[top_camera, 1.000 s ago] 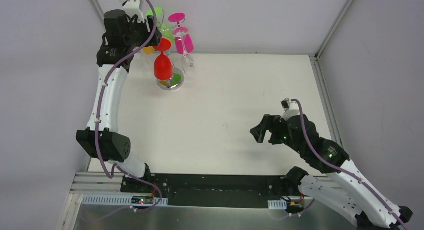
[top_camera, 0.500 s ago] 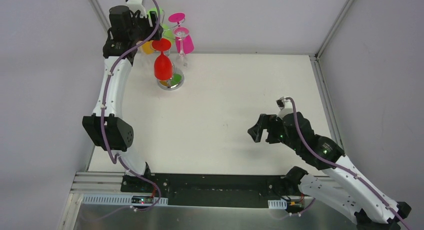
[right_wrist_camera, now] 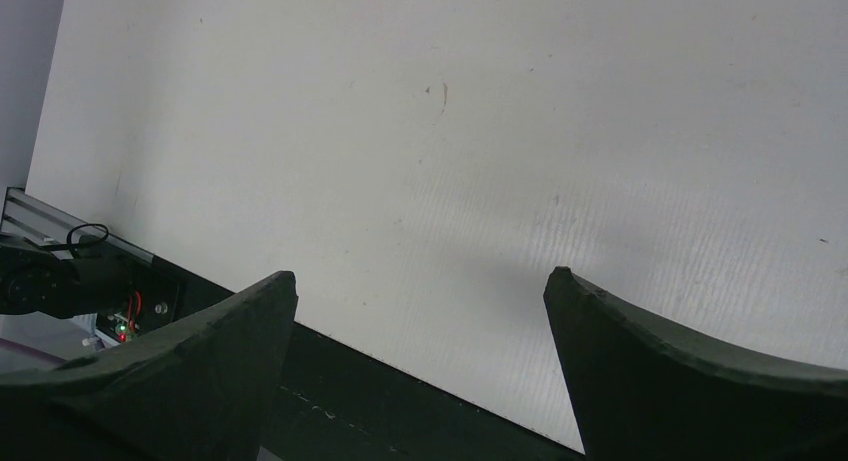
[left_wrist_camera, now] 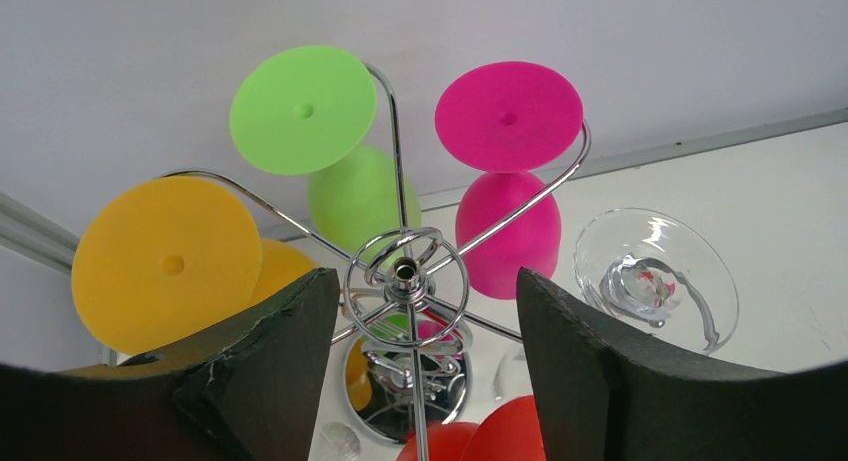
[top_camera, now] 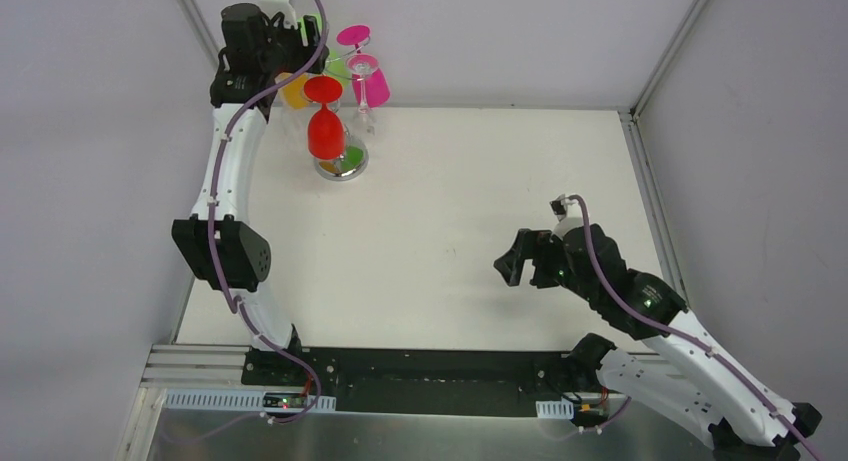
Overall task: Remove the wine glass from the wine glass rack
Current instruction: Adjust the wine rack at the center of the board.
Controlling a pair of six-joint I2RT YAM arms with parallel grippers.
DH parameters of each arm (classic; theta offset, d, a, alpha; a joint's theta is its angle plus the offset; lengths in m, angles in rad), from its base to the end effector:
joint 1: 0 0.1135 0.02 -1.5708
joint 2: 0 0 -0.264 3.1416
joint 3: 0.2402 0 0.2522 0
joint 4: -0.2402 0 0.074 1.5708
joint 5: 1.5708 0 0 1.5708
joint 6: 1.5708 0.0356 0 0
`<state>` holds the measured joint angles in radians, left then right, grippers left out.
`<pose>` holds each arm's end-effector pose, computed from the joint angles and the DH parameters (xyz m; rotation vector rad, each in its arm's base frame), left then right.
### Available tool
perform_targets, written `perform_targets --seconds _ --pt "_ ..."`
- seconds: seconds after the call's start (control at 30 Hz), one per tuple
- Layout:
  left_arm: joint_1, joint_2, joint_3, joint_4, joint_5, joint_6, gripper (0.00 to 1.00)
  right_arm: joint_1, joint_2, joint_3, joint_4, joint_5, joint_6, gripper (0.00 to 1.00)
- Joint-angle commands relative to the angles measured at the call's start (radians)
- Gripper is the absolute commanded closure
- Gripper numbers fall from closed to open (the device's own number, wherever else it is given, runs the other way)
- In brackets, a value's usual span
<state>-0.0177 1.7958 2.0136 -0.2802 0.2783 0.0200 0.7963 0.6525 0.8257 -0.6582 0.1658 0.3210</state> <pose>0.4129 -0.0171 0.4756 0.2439 1.6172 -0.2254 0.1005 0.0943 0.3242 -0.3896 2.0531 0.5204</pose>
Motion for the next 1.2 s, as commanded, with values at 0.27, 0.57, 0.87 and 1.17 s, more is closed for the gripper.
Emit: perform_targets --seconds 0.27,0.57,0.87,1.17 --pt "0.010 0.040 0.068 0.060 0.051 0.073 0.35 0.002 0.010 -0.010 0.042 -0.020 -0.006 0.01" --pt "0.010 0.074 0.070 0.076 0.080 0.084 0.36 0.002 0.022 -0.010 0.040 -0.024 -0.007 0.01" --pt "0.010 0.081 0.069 0.085 0.092 0.100 0.51 0.003 0.045 -0.021 0.060 -0.037 -0.005 0.01" --pt "0.010 0.091 0.065 0.092 0.085 0.100 0.67 0.002 0.053 -0.035 0.073 -0.051 0.001 0.01"
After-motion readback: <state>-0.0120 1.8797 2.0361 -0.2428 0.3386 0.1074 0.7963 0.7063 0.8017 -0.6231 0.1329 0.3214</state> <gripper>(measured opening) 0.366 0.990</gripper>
